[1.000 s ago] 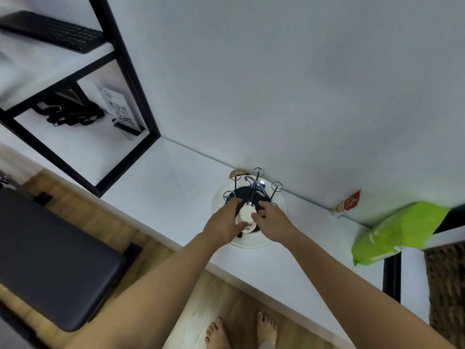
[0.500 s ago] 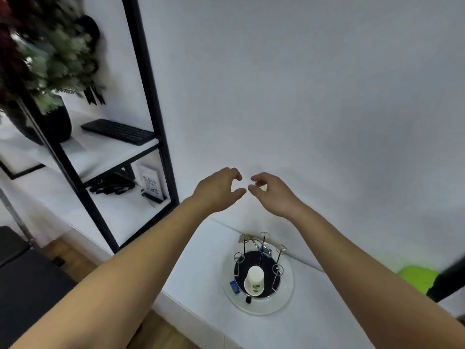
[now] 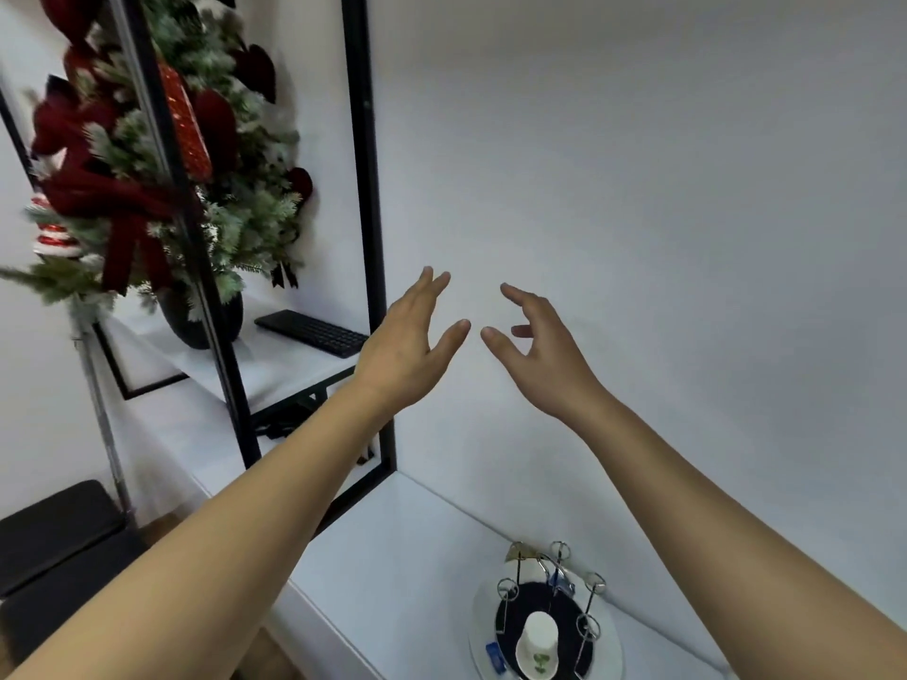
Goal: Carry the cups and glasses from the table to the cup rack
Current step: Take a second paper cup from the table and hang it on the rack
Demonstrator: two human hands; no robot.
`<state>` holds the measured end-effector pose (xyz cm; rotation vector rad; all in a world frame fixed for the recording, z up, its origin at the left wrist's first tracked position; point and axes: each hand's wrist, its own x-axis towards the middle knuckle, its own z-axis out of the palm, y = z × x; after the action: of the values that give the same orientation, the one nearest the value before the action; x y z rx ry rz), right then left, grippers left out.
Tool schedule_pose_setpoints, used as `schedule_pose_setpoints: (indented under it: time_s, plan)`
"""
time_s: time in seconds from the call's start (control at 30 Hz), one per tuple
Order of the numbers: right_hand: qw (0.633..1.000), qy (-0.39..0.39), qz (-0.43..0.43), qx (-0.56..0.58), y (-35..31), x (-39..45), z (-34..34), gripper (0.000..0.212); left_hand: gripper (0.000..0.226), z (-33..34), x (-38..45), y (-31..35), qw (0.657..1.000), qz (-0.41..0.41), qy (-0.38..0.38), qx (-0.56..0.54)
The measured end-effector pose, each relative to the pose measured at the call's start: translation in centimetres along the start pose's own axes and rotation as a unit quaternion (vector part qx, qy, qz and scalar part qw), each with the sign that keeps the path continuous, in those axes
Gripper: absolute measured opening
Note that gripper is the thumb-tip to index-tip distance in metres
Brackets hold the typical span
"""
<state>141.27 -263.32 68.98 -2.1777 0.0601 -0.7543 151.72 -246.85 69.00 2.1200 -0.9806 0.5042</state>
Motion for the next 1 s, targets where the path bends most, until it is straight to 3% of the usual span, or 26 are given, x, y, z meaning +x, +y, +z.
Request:
schedule_pose_setpoints:
  time_s: [0.3,0.4,0.5,0.6,0.8,0.93,1.0]
  plan:
    - [0.994,-0.063,-0.077,0.044,-2.3,-0.4,4.4,0.050,0.063,-4.5,-6.0,-1.2,0.994,-0.065,0.047,0.072]
    - [0.972,-0.150,-0.060,0.171,-4.7,-1.9,7.0,0.050,0.064,-7.0,-9.9,-0.9,0.986,-0.154,0.066,-0.008]
    - [0.922,-0.237,-0.012,0.306,-7.1,-4.7,9.3,0.045,0.060,-9.7,-14.1,0.9,0.934,-0.262,0.151,-0.190]
    - [0.890,-0.304,-0.010,0.340,-9.0,-8.9,11.0,0.046,0.057,-12.0,-19.5,3.7,0.884,-0.314,0.256,-0.234]
    - [0.819,-0.444,-0.034,0.362,-14.6,-19.7,14.1,0.050,0.053,-15.3,-34.4,10.2,0.838,-0.393,0.354,-0.136]
    - [0.760,-0.521,-0.068,0.383,-21.9,-29.1,15.8,0.042,0.070,-19.3,-46.1,17.6,0.793,-0.456,0.403,-0.016]
    - [0.728,-0.558,-0.107,0.384,-25.7,-34.7,15.9,0.042,0.058,-21.5,-51.9,21.8,0.774,-0.478,0.410,0.062]
